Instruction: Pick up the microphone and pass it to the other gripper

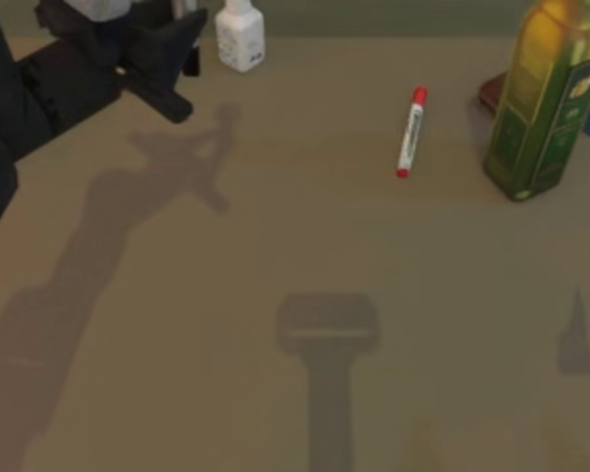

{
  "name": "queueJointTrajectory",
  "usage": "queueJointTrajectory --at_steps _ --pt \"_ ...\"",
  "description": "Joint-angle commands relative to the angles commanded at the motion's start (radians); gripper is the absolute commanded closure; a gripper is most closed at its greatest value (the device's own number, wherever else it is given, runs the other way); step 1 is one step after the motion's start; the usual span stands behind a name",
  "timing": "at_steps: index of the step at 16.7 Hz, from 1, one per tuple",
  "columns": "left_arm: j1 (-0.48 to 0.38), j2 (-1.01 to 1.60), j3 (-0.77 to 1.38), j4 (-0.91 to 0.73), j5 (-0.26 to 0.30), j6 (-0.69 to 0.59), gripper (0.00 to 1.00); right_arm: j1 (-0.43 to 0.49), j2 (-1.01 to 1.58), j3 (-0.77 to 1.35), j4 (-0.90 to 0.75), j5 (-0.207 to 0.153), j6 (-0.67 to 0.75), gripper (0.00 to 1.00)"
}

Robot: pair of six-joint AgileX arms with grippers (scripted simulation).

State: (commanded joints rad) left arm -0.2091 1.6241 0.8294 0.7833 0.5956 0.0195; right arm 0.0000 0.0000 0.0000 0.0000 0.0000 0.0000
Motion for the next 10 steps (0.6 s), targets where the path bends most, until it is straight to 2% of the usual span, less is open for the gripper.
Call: queueJointTrajectory --at_steps 2,4,6,10 --pt "-0.016 -0.003 -0.001 0.001 -0.015 0.0 1.0 0.0 0.0 0.0 0.0 0.0 0.0 0.0" --pt "-0.069 -0.014 -0.005 0.004 -0.07 -0.002 1.0 0.0 0.0 0.0 0.0 0.0 0.0 0.0" --pt "-0.146 -0.031 -0.014 0.007 -0.15 -0.005 1.0 0.0 0.0 0.0 0.0 0.0 0.0 0.0" --pt "-0.324 -0.071 -0.036 0.01 -0.344 -0.013 1.0 0.0 0.0 0.0 0.0 0.0 0.0 0.0"
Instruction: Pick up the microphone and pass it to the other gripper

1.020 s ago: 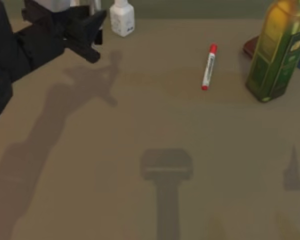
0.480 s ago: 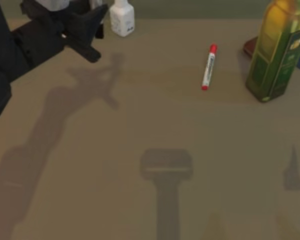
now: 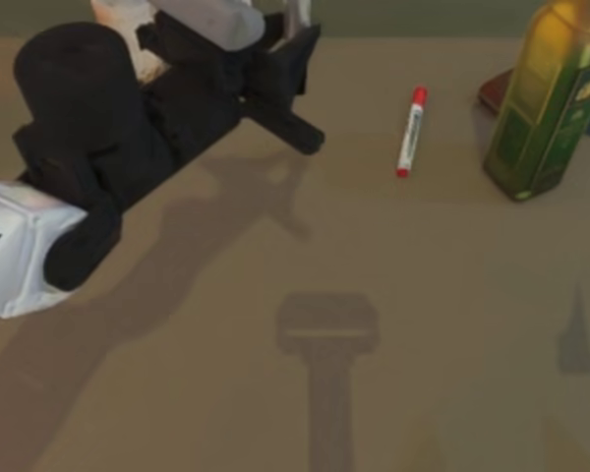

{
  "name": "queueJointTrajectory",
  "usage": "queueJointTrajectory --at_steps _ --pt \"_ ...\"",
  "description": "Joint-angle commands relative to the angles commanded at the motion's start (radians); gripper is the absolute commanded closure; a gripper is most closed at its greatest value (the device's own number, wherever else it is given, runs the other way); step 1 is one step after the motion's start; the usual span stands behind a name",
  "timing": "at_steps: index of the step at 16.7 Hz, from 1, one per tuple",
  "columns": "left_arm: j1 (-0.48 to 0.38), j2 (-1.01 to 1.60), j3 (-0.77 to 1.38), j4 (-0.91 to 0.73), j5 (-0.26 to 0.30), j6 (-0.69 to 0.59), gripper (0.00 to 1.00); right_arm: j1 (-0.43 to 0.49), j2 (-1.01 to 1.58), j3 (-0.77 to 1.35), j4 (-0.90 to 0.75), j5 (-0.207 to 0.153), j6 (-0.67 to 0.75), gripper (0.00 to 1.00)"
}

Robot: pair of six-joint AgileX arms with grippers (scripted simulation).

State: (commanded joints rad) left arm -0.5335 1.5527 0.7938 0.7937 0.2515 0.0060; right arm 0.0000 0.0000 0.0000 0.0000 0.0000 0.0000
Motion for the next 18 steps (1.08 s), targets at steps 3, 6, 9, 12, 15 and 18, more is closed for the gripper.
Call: queueJointTrajectory --at_steps 3,6,9,12,15,18 --pt "-0.088 -0.027 -0.009 0.004 -0.089 -0.003 1.0 0.0 0.0 0.0 0.0 0.0 0.0 0.0" --pt "-0.098 -0.031 -0.01 0.005 -0.099 -0.003 1.0 0.0 0.0 0.0 0.0 0.0 0.0 0.0" --pt "-0.095 -0.027 -0.007 0.004 -0.097 -0.002 1.0 0.0 0.0 0.0 0.0 0.0 0.0 0.0" --pt "-0.098 -0.031 -0.01 0.005 -0.099 -0.003 1.0 0.0 0.0 0.0 0.0 0.0 0.0 0.0" --pt "-0.098 -0.031 -0.01 0.005 -0.099 -0.003 1.0 0.002 0.002 0.002 0.001 0.0 0.0 0.0" --pt "-0.098 -0.031 -0.01 0.005 -0.099 -0.003 1.0 0.053 0.067 0.062 0.027 -0.003 0.001 0.0"
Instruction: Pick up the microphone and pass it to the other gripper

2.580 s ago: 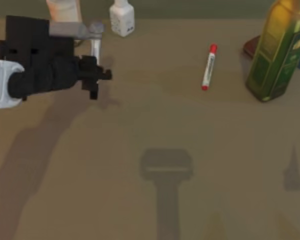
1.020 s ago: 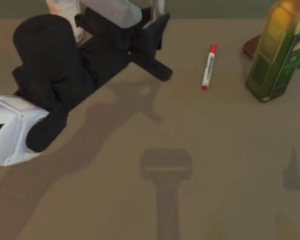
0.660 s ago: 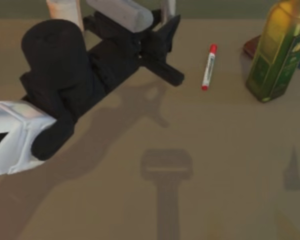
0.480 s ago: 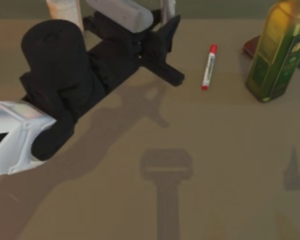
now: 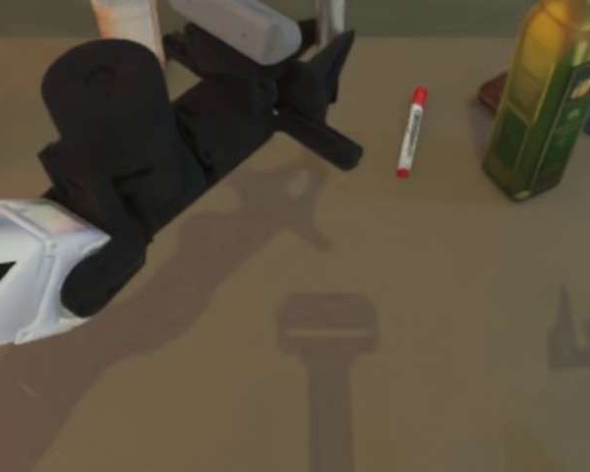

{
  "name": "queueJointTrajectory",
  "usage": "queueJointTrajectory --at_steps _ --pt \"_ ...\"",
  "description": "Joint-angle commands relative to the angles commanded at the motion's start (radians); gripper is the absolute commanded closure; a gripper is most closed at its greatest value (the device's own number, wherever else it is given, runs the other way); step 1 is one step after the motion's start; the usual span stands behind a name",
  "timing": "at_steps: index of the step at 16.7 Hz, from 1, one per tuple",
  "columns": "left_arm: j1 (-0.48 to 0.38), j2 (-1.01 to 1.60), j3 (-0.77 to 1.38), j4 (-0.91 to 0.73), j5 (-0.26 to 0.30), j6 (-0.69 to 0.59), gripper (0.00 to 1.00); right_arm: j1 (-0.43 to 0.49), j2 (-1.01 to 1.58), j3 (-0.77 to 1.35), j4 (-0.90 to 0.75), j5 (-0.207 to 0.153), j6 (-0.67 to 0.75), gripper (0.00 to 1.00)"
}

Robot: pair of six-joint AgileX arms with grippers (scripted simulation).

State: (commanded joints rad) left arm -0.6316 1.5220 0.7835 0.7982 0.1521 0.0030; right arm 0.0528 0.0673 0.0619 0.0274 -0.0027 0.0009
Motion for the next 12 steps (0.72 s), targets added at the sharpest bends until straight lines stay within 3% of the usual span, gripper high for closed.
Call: queueJointTrajectory --at_steps 12 --pt "0.0 0.0 0.0 0.0 0.0 0.0 1.0 0.486 0.866 0.556 0.231 -0.013 0.018 0.0"
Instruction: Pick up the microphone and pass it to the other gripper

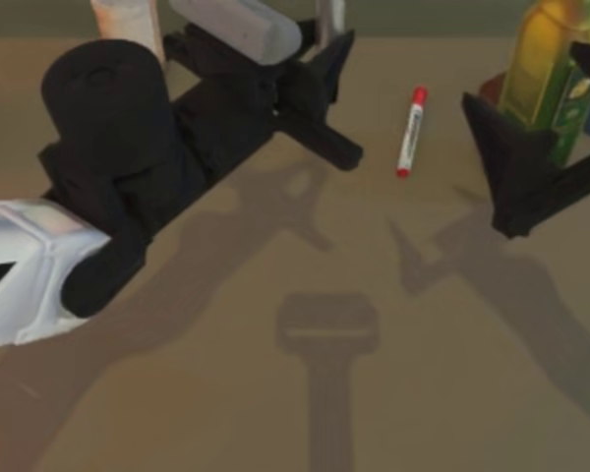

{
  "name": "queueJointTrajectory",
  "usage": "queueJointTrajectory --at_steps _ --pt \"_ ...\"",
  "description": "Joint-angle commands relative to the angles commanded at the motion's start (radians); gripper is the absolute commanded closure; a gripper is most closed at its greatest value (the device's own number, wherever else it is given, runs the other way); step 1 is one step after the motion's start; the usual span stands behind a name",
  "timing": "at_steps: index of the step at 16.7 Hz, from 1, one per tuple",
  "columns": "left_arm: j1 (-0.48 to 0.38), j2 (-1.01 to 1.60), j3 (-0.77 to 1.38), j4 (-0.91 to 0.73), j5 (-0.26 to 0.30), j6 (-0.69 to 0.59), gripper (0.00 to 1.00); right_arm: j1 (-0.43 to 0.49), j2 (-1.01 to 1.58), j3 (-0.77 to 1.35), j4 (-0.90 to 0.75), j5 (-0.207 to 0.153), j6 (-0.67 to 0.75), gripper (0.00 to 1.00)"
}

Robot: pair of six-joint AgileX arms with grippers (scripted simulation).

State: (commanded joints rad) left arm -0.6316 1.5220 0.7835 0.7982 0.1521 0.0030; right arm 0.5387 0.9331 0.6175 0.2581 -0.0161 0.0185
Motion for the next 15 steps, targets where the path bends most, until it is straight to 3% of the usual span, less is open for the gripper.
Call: queueJointTrajectory --at_steps 5,15 --pt "0.0 0.0 0.0 0.0 0.0 0.0 1.0 0.129 0.208 0.154 0.068 -0.005 0.006 0.0" --pt "0.0 0.0 0.0 0.0 0.0 0.0 1.0 0.141 0.297 0.227 0.094 -0.003 0.007 0.0"
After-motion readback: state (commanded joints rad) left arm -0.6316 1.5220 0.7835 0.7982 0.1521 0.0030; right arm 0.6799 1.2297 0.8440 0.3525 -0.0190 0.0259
